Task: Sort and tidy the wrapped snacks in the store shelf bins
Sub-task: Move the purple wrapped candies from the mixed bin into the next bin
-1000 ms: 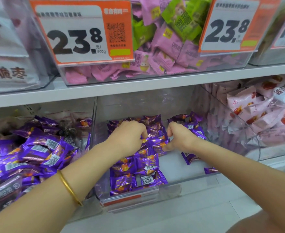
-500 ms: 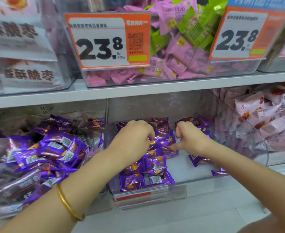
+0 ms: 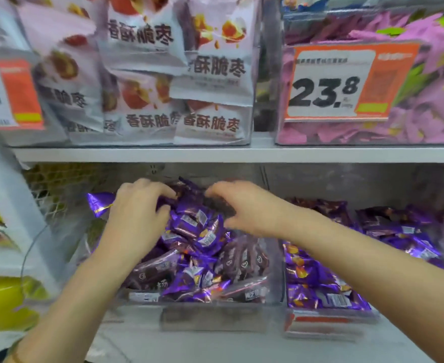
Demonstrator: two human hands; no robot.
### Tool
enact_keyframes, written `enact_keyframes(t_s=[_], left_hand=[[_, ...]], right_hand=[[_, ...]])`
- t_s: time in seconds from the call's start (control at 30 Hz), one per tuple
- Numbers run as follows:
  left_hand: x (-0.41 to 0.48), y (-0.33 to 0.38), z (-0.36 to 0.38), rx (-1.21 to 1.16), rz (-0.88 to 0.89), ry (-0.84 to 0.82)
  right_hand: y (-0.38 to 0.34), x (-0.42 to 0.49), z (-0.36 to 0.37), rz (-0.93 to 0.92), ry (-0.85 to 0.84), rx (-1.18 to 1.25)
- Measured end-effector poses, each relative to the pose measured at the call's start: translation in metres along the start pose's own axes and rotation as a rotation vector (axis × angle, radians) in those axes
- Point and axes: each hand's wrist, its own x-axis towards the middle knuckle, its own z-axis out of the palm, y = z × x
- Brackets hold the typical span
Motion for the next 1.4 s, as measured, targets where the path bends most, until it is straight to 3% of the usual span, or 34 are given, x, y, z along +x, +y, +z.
enact_keyframes(t_s=[0.07, 0.13, 0.33, 0.53, 0.7, 0.83, 0.9, 1.03, 1.13, 1.27, 1.4], left_hand=[[0.0, -0.011, 0.001, 0.013, 0.002, -0.038], [-0.001, -0.017, 0.002, -0.038, 0.017, -0.058], [0.0, -0.03, -0.001, -0.116, 0.03, 0.012], [-0.002, -0.032, 0.004, -0.166, 0.005, 0.005], [-0.002, -0.028, 0.006, -0.199, 0.036, 0.009], [0.004, -0.023, 0.013, -0.132, 0.12, -0.039], [0.012, -0.018, 0.019, -0.024, 0.174, -0.105], [0.022, -0.006, 0.034, 0.265, 0.231, -0.277], [0.025, -0.003, 0.04, 0.327, 0.225, -0.307], [0.025, 0.0, 0.04, 0.233, 0.179, -0.34], [0.02, 0.002, 0.023, -0.143, 0.074, -0.296]], right_hand=[[0.004, 0.029, 0.016, 0.027, -0.206, 0.043], [0.008, 0.047, 0.032, 0.033, -0.295, 0.085], [0.015, 0.056, 0.039, -0.024, -0.176, 0.128], [0.005, 0.043, 0.037, -0.007, -0.299, 0.022], [0.0, 0.043, 0.036, 0.055, -0.218, -0.043], [0.005, 0.032, 0.016, 0.193, -0.134, 0.291], [0.001, 0.023, 0.009, 0.202, -0.114, 0.37], [-0.011, 0.006, -0.003, 0.147, -0.044, 0.284], [-0.012, -0.003, -0.008, 0.129, -0.054, 0.235], [-0.012, -0.015, -0.011, 0.123, 0.005, 0.2], [-0.011, -0.032, -0.017, 0.131, 0.087, 0.416]])
